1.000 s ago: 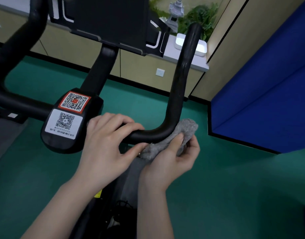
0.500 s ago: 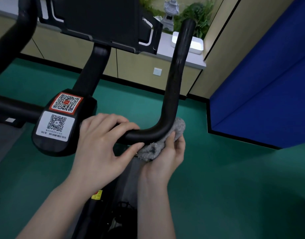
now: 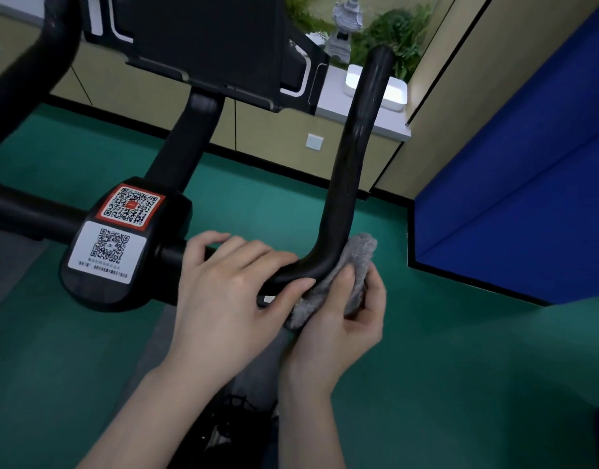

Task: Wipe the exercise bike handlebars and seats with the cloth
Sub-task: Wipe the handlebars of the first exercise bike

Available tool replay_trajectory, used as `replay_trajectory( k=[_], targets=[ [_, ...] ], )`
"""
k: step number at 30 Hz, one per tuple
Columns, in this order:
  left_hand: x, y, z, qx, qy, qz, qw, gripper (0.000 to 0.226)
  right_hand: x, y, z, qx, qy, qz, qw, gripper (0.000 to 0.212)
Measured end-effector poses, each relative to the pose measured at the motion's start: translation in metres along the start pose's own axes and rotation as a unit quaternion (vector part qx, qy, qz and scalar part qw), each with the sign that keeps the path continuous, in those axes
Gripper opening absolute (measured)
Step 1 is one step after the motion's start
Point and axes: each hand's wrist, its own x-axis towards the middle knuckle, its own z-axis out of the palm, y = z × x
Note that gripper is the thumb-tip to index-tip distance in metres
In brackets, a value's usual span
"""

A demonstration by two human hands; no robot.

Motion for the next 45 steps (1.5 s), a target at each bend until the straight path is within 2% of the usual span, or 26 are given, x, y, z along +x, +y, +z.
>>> replay_trajectory(
  k=[8,14,19,21,24,26,28,32,36,37,38,42,45],
  targets=[
    [0.001,0.001,0.003,-0.011,0.034,-0.003,0.999,0.028,0.047,-0.013,0.007,-0.096,-0.113,-0.126,0.981,0.015],
    [0.0,0.002,0.003,-0.016,0.041,-0.007,0.999,0.025,0.047,-0.026,-0.008,-0.17,-0.255,-0.264,0.914,0.02],
    [0.0,0.003,0.002,-0.014,0.025,-0.015,0.999,0.028,0.086,-0.039,0.011,-0.245,-0.323,-0.323,0.855,0.02],
    [0.0,0.007,0.002,0.001,0.011,-0.017,1.0,0.032,0.091,-0.048,0.011,-0.272,-0.386,-0.341,0.813,0.016],
    [0.001,0.015,0.005,0.014,0.002,-0.027,1.0,0.037,0.095,-0.063,0.015,-0.313,-0.514,-0.365,0.711,0.014],
    [0.003,0.018,0.009,0.014,0.011,-0.037,0.999,0.037,0.101,-0.073,0.026,-0.348,-0.569,-0.379,0.641,0.013],
    [0.004,0.019,0.012,0.008,0.024,-0.05,0.998,0.035,0.107,-0.083,0.044,-0.391,-0.596,-0.394,0.58,0.012],
    [0.004,0.019,0.013,-0.018,0.041,-0.068,0.997,0.032,0.114,-0.099,0.077,-0.482,-0.616,-0.365,0.504,0.013],
    [0.004,0.018,0.014,-0.028,0.053,-0.071,0.996,0.033,0.108,-0.102,0.092,-0.548,-0.685,-0.303,0.373,0.018],
    [0.004,0.018,0.014,-0.029,0.055,-0.07,0.996,0.034,0.107,-0.103,0.094,-0.558,-0.688,-0.3,0.354,0.017],
    [0.004,0.018,0.015,-0.028,0.055,-0.07,0.996,0.034,0.107,-0.103,0.097,-0.563,-0.685,-0.302,0.35,0.016],
    [0.003,0.017,0.015,-0.027,0.057,-0.071,0.995,0.035,0.107,-0.101,0.1,-0.567,-0.664,-0.327,0.363,0.015],
    [0.004,0.017,0.016,-0.028,0.063,-0.063,0.996,0.034,0.101,-0.099,0.097,-0.571,-0.689,-0.306,0.326,0.017]
  ],
)
